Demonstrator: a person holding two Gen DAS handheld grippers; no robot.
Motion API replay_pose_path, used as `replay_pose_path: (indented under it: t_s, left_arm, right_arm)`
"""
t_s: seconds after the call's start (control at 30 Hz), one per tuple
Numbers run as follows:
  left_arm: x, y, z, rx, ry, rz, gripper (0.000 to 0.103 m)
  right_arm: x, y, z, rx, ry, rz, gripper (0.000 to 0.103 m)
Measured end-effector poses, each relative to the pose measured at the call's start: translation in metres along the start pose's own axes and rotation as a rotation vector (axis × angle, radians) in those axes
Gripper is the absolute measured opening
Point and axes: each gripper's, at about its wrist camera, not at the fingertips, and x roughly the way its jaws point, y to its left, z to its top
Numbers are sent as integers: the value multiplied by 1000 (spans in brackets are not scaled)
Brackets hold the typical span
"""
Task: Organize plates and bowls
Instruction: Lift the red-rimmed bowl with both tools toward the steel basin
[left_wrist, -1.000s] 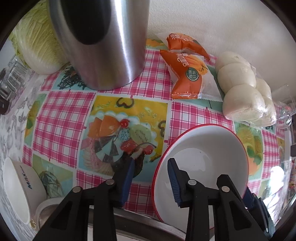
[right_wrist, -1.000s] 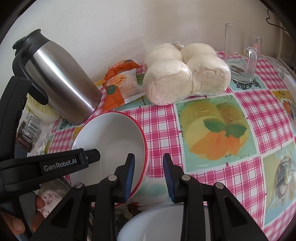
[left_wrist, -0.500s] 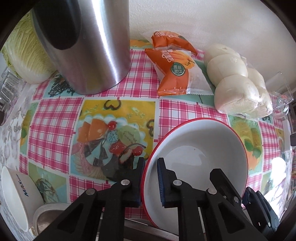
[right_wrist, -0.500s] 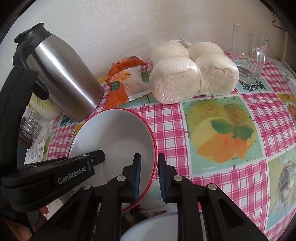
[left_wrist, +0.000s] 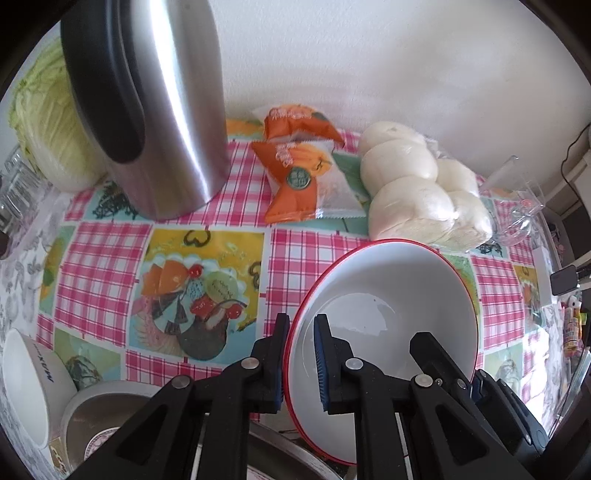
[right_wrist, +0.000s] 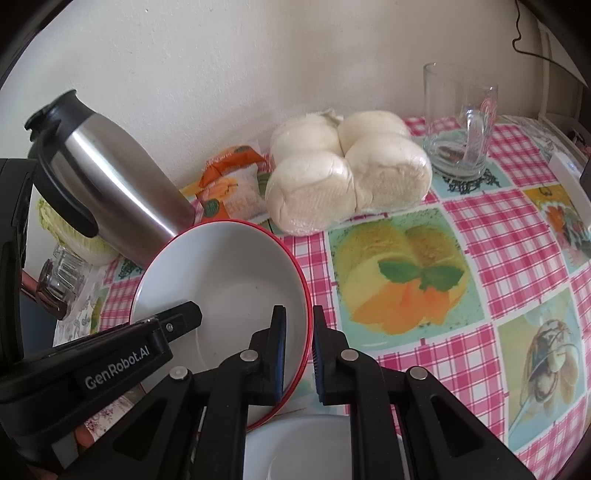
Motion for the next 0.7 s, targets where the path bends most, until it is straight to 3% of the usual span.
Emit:
replay_pose_path:
  t_s: [0.37, 0.7]
  left_arm:
    - [-56, 22, -20, -103, -56, -20, 16]
    - [-110, 56, -50, -186, -122, -6, 16]
  right_arm:
    - [-44, 28, 0, -95, -44, 9, 14]
    - [-85, 75, -25, -213, -48, 25, 14]
